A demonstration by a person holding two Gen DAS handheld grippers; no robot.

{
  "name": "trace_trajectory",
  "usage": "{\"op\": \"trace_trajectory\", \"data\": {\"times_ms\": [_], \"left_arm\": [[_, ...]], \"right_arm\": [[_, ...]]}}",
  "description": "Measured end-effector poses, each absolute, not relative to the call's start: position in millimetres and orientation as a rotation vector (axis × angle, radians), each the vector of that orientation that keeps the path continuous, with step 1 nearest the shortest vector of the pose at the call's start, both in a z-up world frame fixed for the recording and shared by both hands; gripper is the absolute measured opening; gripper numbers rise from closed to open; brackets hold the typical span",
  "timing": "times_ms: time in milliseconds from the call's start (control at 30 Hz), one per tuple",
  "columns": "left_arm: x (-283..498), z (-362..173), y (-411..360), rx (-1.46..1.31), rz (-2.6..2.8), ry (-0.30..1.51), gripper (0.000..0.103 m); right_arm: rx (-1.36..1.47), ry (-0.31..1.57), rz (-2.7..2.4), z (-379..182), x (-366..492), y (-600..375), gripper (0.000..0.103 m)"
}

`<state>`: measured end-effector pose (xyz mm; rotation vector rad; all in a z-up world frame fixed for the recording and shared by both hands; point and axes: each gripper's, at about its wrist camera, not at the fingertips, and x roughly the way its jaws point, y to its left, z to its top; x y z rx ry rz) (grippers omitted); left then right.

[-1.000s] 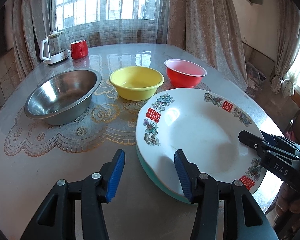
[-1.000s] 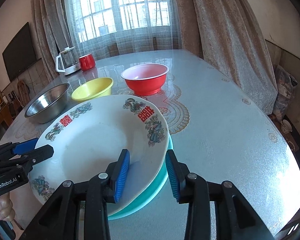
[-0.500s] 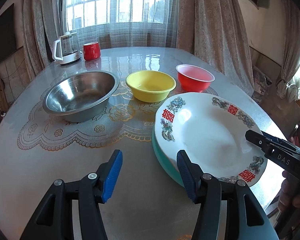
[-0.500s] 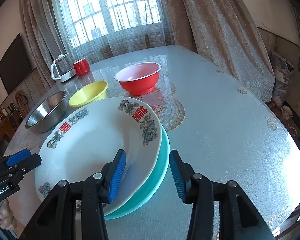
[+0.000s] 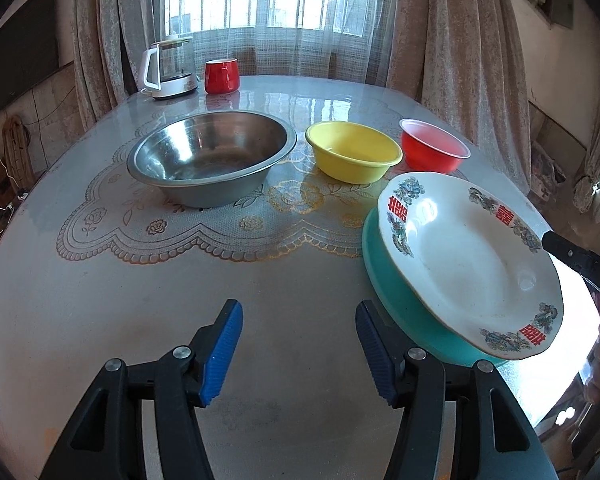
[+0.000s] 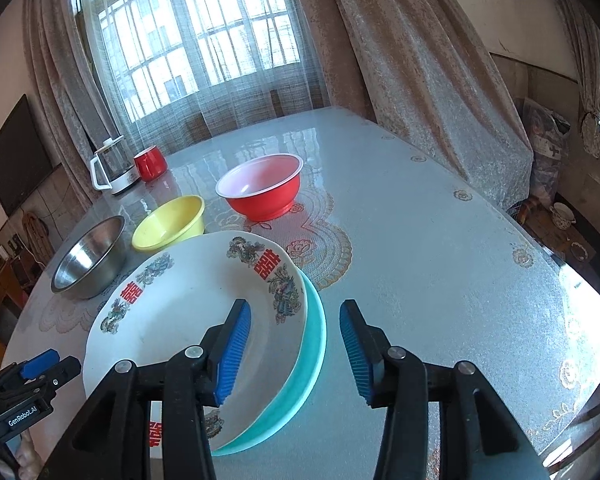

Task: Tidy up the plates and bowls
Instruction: 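Move the right gripper from the plate stack to the steel basin rim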

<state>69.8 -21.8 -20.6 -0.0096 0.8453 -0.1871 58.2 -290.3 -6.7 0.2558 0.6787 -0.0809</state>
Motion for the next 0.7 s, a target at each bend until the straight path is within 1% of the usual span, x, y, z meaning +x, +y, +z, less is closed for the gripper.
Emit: {"op": "trace_trajectory", "data": {"times_ms": [300, 433, 600, 667, 700], "left_arm": [[74.1, -33.6, 20.3, -0.067, -0.107, 0.890, 0.060], [77.2, -34.6, 42.9, -0.095, -0.048, 0.892, 0.060], [84.0, -34.4, 70.5, -0.147, -0.021, 0.905, 0.060], [85.8, -33.0, 80.1, -0.176, -0.026, 0.905, 0.060], [86.6, -31.6, 84.0, -0.189, -0.016, 0.901, 0.062]], "right_arm": [[0.217, 0.679, -0.015, 6.1, 66.4, -265.9, 0.047], [0.193, 0.676, 0.056, 13.5, 73.2, -245.9, 0.053], [0.141, 0.697, 0.169, 18.3, 83.6, -210.6, 0.054], [0.113, 0.705, 0.219, 20.4, 88.1, -195.7, 0.056], [0.101, 0.710, 0.242, 21.5, 90.5, -188.5, 0.056]]}}
